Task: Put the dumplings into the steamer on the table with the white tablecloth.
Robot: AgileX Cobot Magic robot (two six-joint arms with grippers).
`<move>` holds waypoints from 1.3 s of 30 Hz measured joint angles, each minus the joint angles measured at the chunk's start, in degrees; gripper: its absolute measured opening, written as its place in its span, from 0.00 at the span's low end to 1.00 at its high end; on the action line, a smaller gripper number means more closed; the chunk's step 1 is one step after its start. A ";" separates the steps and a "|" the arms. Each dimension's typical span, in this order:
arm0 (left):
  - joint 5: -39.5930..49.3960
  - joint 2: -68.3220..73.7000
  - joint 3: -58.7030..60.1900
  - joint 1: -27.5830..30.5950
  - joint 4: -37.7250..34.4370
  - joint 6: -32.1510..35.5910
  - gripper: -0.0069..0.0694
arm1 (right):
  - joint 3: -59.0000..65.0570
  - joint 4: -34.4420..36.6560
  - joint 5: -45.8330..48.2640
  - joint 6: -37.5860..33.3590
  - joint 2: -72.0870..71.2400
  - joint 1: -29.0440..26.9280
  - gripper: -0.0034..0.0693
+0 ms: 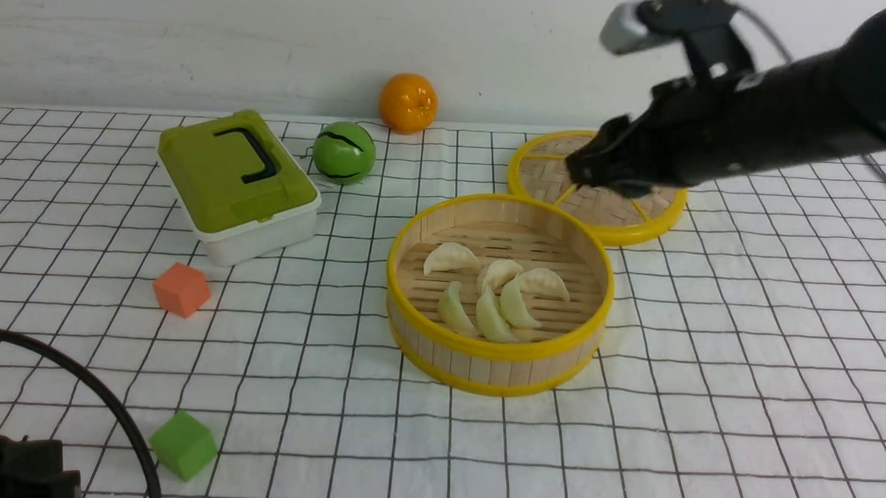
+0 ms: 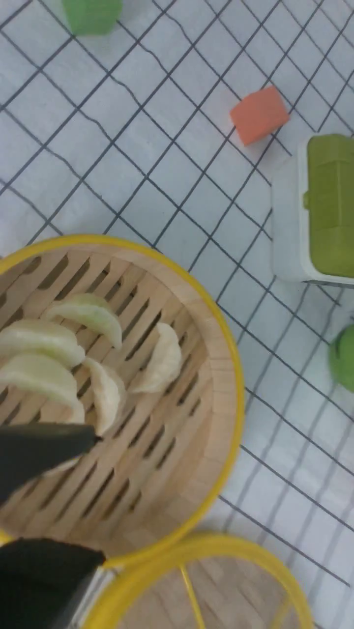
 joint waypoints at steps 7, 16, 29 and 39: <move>0.00 0.00 0.00 0.00 0.00 0.00 0.23 | 1.18 -32.10 12.44 20.14 -20.69 0.00 0.02; 0.00 0.00 0.00 0.00 0.00 0.00 0.24 | 30.79 -57.20 4.98 50.45 -50.14 0.00 0.02; 0.00 0.00 0.00 0.00 0.00 0.00 0.26 | 67.22 -61.65 -39.93 70.01 -65.80 0.00 0.03; 0.00 0.00 0.00 0.00 -0.05 0.00 0.27 | 73.26 -62.81 -41.64 68.70 -70.53 -0.50 0.03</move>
